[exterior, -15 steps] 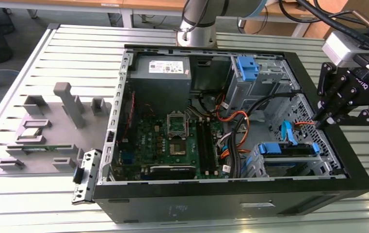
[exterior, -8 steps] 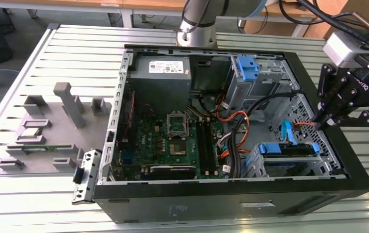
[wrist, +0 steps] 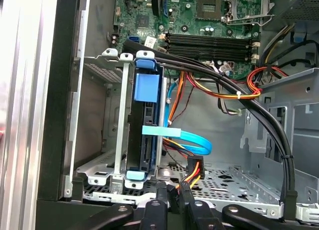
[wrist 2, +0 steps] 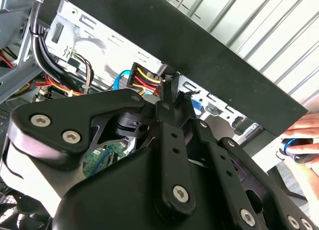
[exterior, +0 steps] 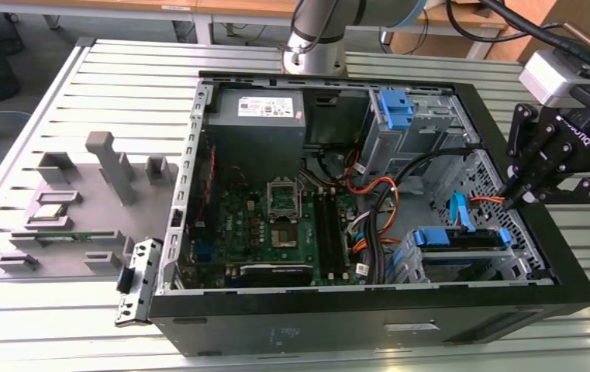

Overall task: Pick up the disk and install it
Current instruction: 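Insert the second disk wire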

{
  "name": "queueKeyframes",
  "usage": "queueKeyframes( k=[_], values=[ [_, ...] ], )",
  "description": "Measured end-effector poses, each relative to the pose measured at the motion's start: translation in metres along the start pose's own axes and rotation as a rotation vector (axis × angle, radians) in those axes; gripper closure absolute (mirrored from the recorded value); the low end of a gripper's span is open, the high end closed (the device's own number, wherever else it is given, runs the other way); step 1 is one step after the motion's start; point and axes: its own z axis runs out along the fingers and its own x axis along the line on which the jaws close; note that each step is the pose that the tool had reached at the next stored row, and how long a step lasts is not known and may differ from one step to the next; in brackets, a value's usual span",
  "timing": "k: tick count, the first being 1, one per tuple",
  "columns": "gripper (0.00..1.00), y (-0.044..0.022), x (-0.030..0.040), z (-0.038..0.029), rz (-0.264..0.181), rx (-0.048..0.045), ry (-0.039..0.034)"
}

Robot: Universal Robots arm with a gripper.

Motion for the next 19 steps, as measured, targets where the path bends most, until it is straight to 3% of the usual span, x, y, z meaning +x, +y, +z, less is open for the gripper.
queueKeyframes(
  k=[5,10,15,19],
  values=[
    [0.77,0.0,-0.0001,0.0002,-0.001,-0.0001,0.0002],
    [0.77,-0.0002,-0.0001,0.001,-0.034,0.0,0.0018],
    [0.77,-0.0003,-0.0001,0.0025,-0.073,-0.0058,0.0158],
    [0.77,-0.0003,-0.0001,0.0024,-0.076,-0.0059,0.0164]
  ],
)
